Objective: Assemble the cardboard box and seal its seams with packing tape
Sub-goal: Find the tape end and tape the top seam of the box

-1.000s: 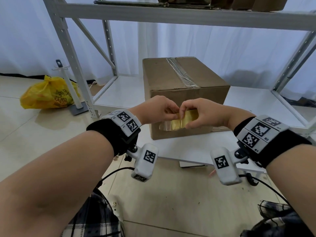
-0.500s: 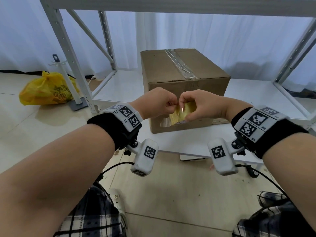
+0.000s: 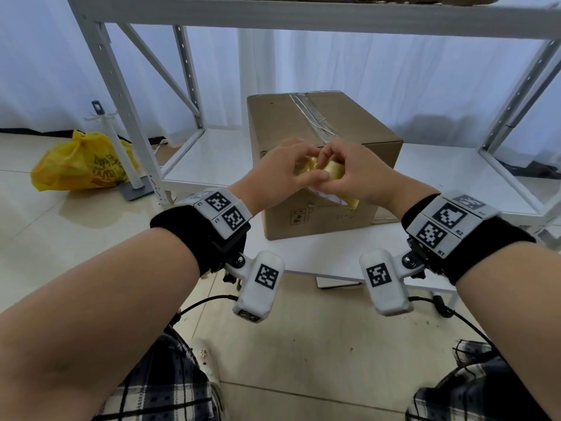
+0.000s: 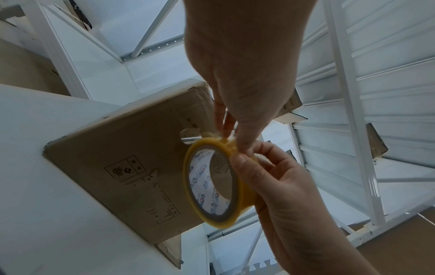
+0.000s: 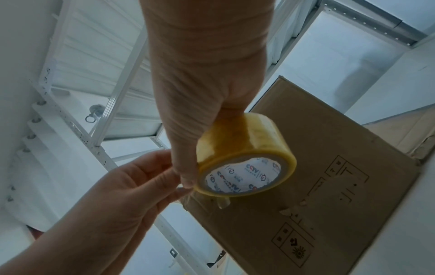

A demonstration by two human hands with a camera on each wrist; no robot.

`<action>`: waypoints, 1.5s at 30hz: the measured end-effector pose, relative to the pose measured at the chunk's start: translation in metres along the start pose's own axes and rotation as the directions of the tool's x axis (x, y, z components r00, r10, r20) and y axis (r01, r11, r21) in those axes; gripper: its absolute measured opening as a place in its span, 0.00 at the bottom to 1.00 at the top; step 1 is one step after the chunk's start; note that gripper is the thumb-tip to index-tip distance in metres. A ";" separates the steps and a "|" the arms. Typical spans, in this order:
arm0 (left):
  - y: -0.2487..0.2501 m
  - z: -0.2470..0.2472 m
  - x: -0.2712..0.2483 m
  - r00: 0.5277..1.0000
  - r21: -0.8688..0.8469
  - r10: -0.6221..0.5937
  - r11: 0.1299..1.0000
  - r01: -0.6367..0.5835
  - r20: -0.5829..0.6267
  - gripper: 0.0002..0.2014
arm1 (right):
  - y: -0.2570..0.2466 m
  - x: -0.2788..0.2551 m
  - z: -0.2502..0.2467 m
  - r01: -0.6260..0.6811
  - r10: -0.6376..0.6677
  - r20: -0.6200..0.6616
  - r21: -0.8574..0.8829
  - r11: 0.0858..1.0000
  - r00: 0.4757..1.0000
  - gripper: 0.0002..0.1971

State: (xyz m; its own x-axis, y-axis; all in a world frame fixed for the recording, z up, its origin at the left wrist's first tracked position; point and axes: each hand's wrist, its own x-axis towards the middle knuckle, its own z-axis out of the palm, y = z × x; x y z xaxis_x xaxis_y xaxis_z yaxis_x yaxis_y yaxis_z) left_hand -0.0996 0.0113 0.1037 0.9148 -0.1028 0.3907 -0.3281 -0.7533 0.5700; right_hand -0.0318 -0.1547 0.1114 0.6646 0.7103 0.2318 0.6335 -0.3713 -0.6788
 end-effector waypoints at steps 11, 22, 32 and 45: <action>-0.008 -0.004 0.000 0.999 0.131 -0.050 0.990 0.048 0.010 0.05 | -0.005 -0.009 0.001 -0.129 0.119 0.229 0.029 0.991 0.966 0.35; -0.005 -0.004 -0.002 0.991 0.317 0.092 0.941 -0.117 0.093 0.06 | 0.004 -0.003 0.001 -0.182 0.146 0.324 0.083 0.980 0.935 0.36; -0.012 -0.013 -0.001 0.963 0.307 0.018 0.946 -0.103 0.268 0.09 | -0.006 -0.007 0.013 -0.002 0.027 0.245 -0.099 0.995 0.969 0.24; -0.022 0.001 -0.006 0.957 0.135 -0.158 0.983 0.128 0.243 0.11 | 0.004 -0.001 0.013 -0.044 0.076 0.117 -0.257 0.965 0.990 0.14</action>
State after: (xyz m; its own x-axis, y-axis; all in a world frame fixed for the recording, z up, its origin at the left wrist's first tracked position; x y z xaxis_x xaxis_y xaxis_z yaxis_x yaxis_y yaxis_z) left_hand -0.0979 0.0274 0.0881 0.9846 -0.1374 0.1077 -0.1734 -0.8408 0.5129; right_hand -0.0349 -0.1498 0.0994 0.6599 0.7452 0.0959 0.6844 -0.5434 -0.4861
